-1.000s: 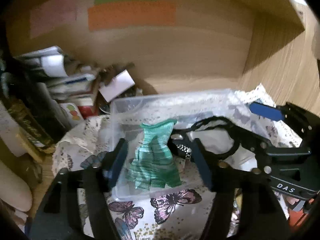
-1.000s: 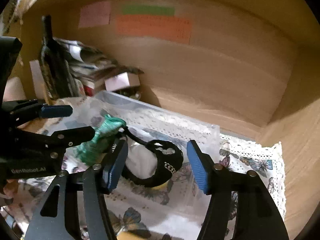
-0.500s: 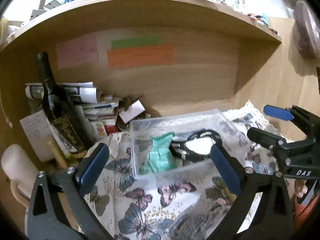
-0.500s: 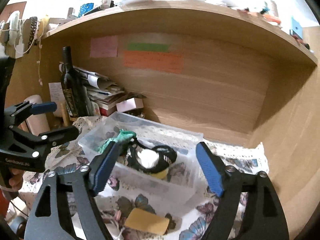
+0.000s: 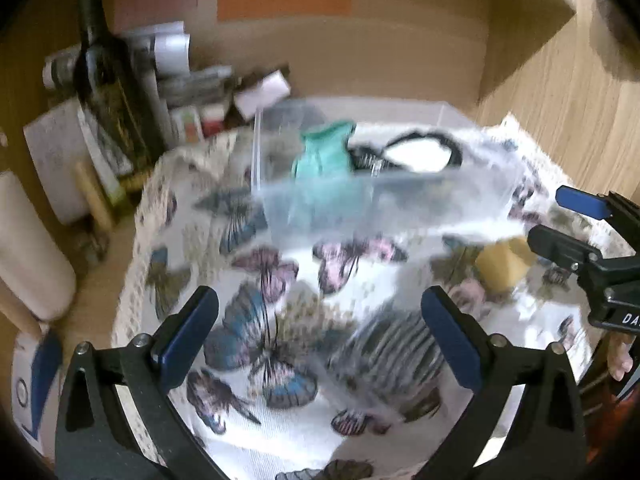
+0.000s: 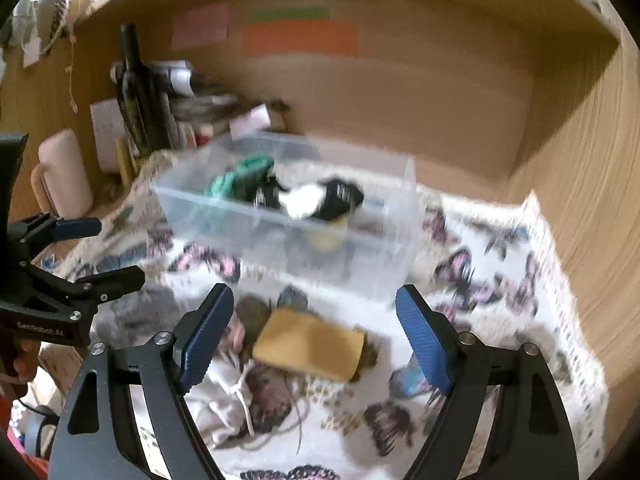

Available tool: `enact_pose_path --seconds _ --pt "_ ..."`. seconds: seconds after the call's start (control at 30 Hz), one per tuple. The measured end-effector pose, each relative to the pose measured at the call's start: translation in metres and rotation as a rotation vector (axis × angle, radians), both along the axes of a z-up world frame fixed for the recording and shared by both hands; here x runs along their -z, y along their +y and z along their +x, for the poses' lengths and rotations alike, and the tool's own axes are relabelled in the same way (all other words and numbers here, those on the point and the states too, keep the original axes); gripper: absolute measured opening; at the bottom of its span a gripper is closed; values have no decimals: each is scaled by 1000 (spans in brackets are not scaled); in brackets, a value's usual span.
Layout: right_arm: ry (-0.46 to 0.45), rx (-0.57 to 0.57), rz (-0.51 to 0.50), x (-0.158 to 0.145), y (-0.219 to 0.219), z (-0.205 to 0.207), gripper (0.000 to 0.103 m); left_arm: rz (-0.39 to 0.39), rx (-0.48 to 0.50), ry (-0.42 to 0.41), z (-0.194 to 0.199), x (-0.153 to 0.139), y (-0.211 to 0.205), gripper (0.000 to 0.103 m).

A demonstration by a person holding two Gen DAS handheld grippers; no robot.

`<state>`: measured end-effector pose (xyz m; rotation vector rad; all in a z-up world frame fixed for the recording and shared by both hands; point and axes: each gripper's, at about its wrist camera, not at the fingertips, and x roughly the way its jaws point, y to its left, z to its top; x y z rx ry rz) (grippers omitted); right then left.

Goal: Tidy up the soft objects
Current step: 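Grasp the silver bagged item with the left tool while the right tool grasps the yellow sponge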

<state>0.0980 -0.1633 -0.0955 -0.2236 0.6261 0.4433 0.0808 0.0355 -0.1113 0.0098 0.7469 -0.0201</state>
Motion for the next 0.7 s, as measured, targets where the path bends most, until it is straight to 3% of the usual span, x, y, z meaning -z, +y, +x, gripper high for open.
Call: enact_pose_path --seconds 0.23,0.43,0.5,0.53,0.6,0.7 --pt "108 25 4 30 -3 5 81 3 15 30 -7 20 -8 103" --pt "147 38 36 39 -9 7 80 -64 42 69 -3 28 -11 103" --pt "154 43 50 40 -12 9 72 -86 50 72 -4 31 -12 102" --pt "164 40 55 41 -13 9 65 -96 58 70 -5 31 -13 92" --pt "171 36 66 42 -13 10 63 -153 116 80 -5 33 -12 69" --pt "159 43 62 42 -13 8 59 -177 134 75 -7 32 -13 51"
